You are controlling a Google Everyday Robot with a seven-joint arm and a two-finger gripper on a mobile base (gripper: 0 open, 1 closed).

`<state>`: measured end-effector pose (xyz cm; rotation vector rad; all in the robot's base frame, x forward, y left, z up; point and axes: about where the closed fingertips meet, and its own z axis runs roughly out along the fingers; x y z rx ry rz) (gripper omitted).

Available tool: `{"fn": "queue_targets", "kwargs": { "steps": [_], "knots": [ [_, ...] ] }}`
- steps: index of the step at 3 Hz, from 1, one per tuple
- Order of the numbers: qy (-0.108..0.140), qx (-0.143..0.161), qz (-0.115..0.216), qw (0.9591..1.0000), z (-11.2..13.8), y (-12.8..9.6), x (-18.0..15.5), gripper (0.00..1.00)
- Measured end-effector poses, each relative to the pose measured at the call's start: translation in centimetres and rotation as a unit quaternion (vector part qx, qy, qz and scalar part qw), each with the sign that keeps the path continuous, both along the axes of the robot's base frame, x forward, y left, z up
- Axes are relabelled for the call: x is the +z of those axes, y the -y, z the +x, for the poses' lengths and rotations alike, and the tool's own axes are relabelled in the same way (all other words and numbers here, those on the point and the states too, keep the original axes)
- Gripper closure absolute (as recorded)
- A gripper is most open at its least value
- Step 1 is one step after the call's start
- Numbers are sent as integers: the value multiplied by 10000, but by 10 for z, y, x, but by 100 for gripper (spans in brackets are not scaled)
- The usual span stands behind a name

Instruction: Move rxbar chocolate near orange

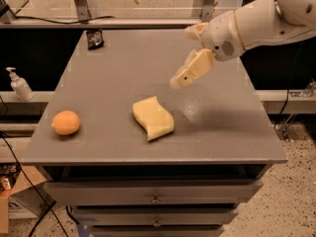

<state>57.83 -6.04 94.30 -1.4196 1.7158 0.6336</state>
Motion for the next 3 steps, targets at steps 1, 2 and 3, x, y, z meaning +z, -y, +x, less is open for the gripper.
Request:
{"fn": "queue_targets", "kwargs": {
  "steps": [1, 2, 3],
  "knots": [
    [55, 41, 349, 9994, 31, -36, -7, 0],
    [141, -38, 546, 9984, 65, -69, -13, 0],
    [241, -160, 853, 9959, 129, -119, -19, 0]
  ]
}}
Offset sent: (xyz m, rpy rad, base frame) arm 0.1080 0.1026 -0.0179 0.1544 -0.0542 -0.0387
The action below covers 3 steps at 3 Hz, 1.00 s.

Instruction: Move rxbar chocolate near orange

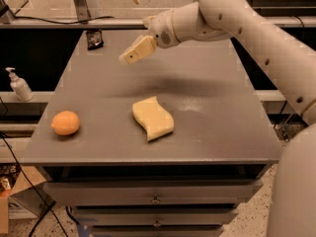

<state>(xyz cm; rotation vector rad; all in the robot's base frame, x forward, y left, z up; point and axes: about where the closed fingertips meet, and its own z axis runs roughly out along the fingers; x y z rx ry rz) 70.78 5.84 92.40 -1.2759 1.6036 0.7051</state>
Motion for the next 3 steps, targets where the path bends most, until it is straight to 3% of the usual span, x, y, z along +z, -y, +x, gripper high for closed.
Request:
{"fn": "queue_targets", "kwargs": {
  "steps": [1, 2, 3],
  "knots": [
    [43, 18, 30, 10000, 3, -4, 5, 0],
    [-67, -61, 32, 10000, 2, -5, -1, 0],
    [17, -182, 384, 9991, 13, -19, -5, 0]
  ]
}}
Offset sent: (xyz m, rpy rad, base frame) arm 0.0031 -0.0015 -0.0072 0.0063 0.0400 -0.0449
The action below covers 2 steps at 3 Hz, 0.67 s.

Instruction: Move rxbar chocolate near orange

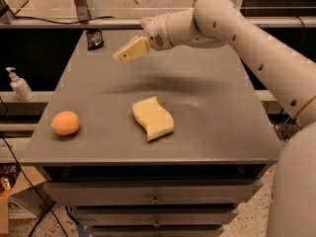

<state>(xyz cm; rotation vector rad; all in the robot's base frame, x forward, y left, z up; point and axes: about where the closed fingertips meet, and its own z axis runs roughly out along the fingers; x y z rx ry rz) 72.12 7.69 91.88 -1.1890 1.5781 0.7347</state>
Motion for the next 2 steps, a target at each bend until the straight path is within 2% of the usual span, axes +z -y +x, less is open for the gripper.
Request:
{"fn": "queue_targets", "kwargs": {
  "steps": [1, 2],
  "knots": [
    [185, -280, 240, 9991, 19, -15, 2, 0],
    [324, -441, 205, 9983, 37, -31, 3, 0]
  ]
}}
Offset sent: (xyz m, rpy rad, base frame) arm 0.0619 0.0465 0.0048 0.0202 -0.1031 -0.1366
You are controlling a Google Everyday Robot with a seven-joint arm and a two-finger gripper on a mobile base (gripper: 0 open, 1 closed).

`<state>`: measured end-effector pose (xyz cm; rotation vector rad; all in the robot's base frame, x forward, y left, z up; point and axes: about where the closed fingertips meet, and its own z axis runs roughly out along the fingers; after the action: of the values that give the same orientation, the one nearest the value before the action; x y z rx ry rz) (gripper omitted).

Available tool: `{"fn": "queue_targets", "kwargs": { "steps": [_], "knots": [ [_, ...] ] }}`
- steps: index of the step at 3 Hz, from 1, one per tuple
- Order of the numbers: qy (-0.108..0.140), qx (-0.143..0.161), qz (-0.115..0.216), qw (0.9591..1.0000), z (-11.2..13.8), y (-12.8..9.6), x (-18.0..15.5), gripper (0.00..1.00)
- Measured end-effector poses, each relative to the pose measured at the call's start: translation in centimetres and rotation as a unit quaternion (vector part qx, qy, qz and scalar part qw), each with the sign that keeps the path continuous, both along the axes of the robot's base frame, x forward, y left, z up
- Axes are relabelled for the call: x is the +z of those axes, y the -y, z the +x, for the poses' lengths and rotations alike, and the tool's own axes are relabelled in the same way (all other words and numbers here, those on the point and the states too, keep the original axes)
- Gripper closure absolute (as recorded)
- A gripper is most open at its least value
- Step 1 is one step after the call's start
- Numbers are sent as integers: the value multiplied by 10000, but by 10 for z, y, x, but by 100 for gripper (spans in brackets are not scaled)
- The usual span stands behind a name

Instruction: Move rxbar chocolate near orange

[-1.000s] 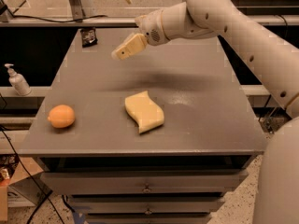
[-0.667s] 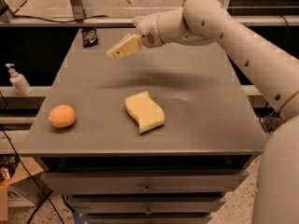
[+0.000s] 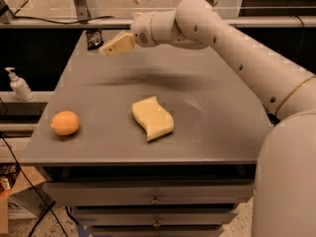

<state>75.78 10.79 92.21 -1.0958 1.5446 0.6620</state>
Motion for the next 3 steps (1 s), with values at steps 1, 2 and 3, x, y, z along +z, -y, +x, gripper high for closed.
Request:
{"fn": "queue_targets", "kwargs": {
  "steps": [1, 2, 3],
  "knots": [
    [28, -79, -128, 9999, 21, -20, -6, 0],
    [24, -123, -226, 9997, 44, -41, -11, 0],
    [-76, -158, -217, 9996, 63, -58, -19, 0]
  ]
}}
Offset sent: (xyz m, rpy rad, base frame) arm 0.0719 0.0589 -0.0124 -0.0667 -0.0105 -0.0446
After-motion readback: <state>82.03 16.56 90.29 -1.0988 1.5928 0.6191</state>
